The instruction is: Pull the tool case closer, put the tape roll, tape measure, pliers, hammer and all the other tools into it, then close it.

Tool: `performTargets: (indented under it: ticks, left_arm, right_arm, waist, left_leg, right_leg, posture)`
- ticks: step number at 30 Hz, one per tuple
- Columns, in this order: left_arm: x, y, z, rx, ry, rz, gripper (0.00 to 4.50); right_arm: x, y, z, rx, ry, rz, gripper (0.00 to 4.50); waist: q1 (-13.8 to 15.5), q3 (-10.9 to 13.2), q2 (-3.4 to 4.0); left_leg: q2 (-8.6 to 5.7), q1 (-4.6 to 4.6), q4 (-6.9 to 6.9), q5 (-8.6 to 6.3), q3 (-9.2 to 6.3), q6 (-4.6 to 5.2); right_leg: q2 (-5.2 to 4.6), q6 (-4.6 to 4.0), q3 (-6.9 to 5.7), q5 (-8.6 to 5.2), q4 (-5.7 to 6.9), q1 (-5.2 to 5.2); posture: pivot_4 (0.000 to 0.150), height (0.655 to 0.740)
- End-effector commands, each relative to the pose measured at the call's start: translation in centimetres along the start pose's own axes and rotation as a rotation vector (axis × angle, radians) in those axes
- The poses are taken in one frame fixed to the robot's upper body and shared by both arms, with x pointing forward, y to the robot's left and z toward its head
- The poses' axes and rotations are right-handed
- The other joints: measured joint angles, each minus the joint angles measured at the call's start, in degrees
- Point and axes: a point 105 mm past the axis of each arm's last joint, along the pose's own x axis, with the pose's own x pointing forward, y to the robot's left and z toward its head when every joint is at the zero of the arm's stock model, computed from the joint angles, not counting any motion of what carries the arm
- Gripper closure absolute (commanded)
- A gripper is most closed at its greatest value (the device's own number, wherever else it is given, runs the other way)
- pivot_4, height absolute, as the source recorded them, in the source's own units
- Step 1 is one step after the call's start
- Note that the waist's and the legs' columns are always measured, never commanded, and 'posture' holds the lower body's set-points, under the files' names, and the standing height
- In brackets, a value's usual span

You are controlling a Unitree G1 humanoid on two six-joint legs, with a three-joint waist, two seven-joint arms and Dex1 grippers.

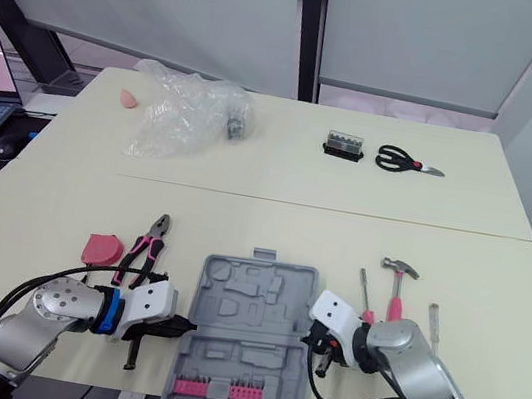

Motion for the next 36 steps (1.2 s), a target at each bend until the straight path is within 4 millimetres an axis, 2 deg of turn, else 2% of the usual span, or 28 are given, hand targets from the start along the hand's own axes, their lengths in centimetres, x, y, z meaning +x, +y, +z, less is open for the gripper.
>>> performTargets:
  ticks: [1,22,36]
  left_arm:
    - [0.5,-1.2,0.1,-0.004,-0.004,-0.054,4.5]
    - [-0.1,-1.3,-0.6,-0.024,0.021,-0.055,4.5]
    - [-0.1,-1.1,-0.7,-0.025,0.026,-0.051,4.5]
  right_arm:
    - [0.5,1.8,0.2,-0.01,-0.013,0.067,4.48]
    - [1.0,2.7,-0.5,0.049,-0.004,0.078,4.48]
    - [1.1,2.3,-0.9,0.067,0.006,0.043,4.48]
  waist:
    - [0.0,0.0,-0.01]
    - [-0.14,-0.05,-0.05]
    - [-0.21,-0.07,-0.07]
  left_leg:
    - [0.0,0.0,0.0,0.0,0.0,0.0]
    - [0.05,0.03,-0.03,0.0,-0.01,0.0]
    - [0.07,0.04,-0.03,0.0,-0.02,0.0]
  right_leg:
    - [0.0,0.0,-0.01,0.0,0.0,0.0]
    - [0.04,-0.02,-0.01,-0.02,-0.01,0.01]
    - [0.07,-0.03,-0.01,-0.02,0.0,0.01]
  posture:
    - [0.15,0.74]
    - [0.15,0.74]
    - [0.15,0.74]
